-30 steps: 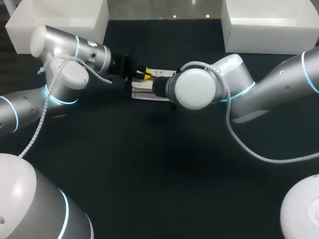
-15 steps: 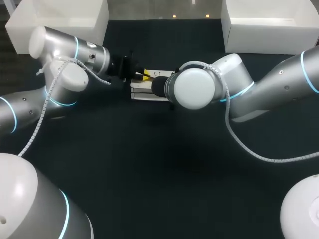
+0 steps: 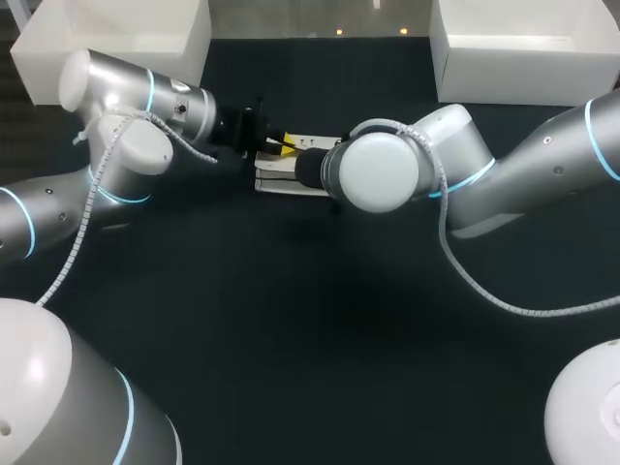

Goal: Pick up the bag, open it, inspect its contents, close it, and place it on the opposite side

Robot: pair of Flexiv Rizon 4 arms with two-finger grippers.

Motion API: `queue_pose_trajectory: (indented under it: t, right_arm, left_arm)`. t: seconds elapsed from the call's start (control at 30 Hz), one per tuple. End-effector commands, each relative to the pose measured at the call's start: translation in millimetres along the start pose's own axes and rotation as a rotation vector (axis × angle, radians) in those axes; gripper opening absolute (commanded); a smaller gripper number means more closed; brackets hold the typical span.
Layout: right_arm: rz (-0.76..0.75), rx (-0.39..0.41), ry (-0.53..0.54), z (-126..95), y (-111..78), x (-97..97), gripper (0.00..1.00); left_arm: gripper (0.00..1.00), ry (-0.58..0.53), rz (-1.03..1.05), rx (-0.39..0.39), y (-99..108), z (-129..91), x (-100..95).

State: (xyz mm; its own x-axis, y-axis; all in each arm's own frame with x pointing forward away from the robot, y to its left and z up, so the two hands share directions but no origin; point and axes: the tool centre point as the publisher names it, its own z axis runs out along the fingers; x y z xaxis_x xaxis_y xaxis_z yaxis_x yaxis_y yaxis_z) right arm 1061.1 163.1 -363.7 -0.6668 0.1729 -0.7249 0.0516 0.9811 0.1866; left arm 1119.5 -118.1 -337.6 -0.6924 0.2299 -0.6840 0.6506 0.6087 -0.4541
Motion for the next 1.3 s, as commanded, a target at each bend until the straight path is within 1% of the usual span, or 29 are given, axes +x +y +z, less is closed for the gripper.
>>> queue_pose_trajectory:
  t: [0.03,0.23,0.37,0.43,0.53,0.7,0.73,0.77,0.8,0.83,0.87,0.9,0.97,1.03,1.17,1.23,1.27,1.3]
  right_arm:
    - [0.002,-0.003,-0.006,1.8,1.0,1.2,0.00]
    - [0.002,-0.003,-0.006,1.8,1.0,1.2,0.00]
    - [0.002,-0.003,-0.006,1.8,1.0,1.2,0.00]
    - [0.002,-0.003,-0.006,1.8,1.0,1.2,0.00]
    - [0.002,-0.003,-0.006,1.8,1.0,1.2,0.00]
    - [0.002,-0.003,-0.006,1.8,1.0,1.2,0.00]
    - [0.002,-0.003,-0.006,1.8,1.0,1.2,0.00]
    - [0.002,-0.003,-0.006,1.8,1.0,1.2,0.00]
    - [0.002,-0.003,-0.006,1.8,1.0,1.2,0.00]
    - [0.002,-0.003,-0.006,1.8,1.0,1.2,0.00]
    - [0.002,-0.003,-0.006,1.8,1.0,1.2,0.00]
    - [0.002,-0.003,-0.006,1.8,1.0,1.2,0.00]
    - [0.002,-0.003,-0.006,1.8,1.0,1.2,0.00]
    - [0.002,-0.003,-0.006,1.8,1.0,1.2,0.00]
    - [0.000,-0.007,-0.004,0.1,0.9,1.2,0.00]
    - [0.001,-0.010,-0.003,-2.3,0.8,1.3,0.25]
    - [0.001,-0.011,-0.002,-3.7,0.9,1.5,0.47]
    - [0.002,-0.012,-0.001,-5.6,0.8,1.5,0.97]
  left_arm:
    - [0.00,0.000,0.000,0.004,2.8,-0.5,3.5]
    - [0.00,0.009,-0.016,-0.009,8.3,-6.8,9.9]
    - [0.00,0.008,-0.008,0.016,0.3,-4.1,7.9]
    - [0.00,0.011,0.001,0.016,-3.1,0.0,7.7]
    - [0.00,0.014,0.004,0.016,-4.8,2.5,7.2]
    - [0.01,0.014,0.000,0.012,-5.7,-1.1,6.5]
    - [0.27,0.014,-0.003,0.007,-5.6,-2.1,6.5]
    - [0.43,0.012,-0.006,0.000,-5.4,-3.4,6.0]
    - [0.54,0.010,-0.009,-0.001,-5.2,-5.2,5.1]
    - [0.69,0.006,-0.015,-0.002,-5.1,-7.4,3.9]
    - [0.80,0.002,-0.019,-0.006,-5.3,-10.6,2.0]
    - [0.89,0.001,-0.022,-0.004,-5.5,-12.6,1.1]
    - [1.00,-0.003,-0.033,0.002,-7.0,-18.3,-1.6]
    - [1.00,-0.008,-0.050,0.023,-9.5,-25.2,-4.5]
    - [1.00,-0.017,-0.074,0.036,-13.8,-37.5,-10.4]
    - [1.00,-0.016,-0.084,0.049,-16.9,-43.5,-12.9]
    - [1.00,-0.016,-0.094,0.047,-18.3,-46.1,-14.2]
    - [1.00,-0.013,-0.100,0.049,-19.3,-48.4,-15.3]
